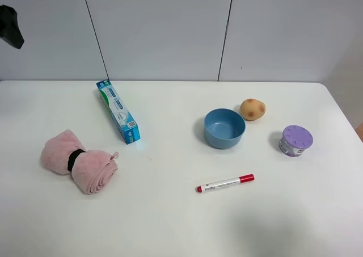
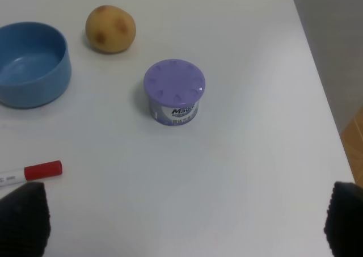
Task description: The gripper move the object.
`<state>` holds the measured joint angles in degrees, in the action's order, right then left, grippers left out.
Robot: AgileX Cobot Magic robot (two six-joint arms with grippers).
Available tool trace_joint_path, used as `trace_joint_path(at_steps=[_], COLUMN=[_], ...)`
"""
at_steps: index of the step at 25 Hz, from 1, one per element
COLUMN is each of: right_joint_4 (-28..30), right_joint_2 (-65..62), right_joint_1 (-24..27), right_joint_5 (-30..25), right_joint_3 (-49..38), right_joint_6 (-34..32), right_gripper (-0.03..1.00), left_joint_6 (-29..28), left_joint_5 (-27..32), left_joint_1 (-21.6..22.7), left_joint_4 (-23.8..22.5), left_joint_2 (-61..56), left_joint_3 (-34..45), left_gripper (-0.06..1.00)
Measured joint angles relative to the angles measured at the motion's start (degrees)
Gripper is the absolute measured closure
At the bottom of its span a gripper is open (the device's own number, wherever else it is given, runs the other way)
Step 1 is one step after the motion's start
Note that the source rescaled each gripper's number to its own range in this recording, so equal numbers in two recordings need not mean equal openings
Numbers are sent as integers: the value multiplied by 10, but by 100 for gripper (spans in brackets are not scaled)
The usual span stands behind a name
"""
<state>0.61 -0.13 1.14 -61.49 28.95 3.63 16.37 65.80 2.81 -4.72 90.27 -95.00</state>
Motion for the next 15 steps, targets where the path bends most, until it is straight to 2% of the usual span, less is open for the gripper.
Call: trace_joint_path(at_steps=[5,10,15], right_joint_4=[0,0,0], right_joint_2=[0,0,0], right_joint_1=[0,0,0], right_joint_5=[0,0,0], right_joint_3=[0,0,0], right_joint_6=[0,0,0], right_gripper=[-3,-3,-3], left_joint_6=[-11,-57,-112], left_joint_5=[-45,-88,-96], left_joint_1=[0,0,0], left_joint_4=[1,1,2], left_joint_2=[-163,-351,-558], left_joint_3=[154,314,458], left_gripper=[-5,-5,-5])
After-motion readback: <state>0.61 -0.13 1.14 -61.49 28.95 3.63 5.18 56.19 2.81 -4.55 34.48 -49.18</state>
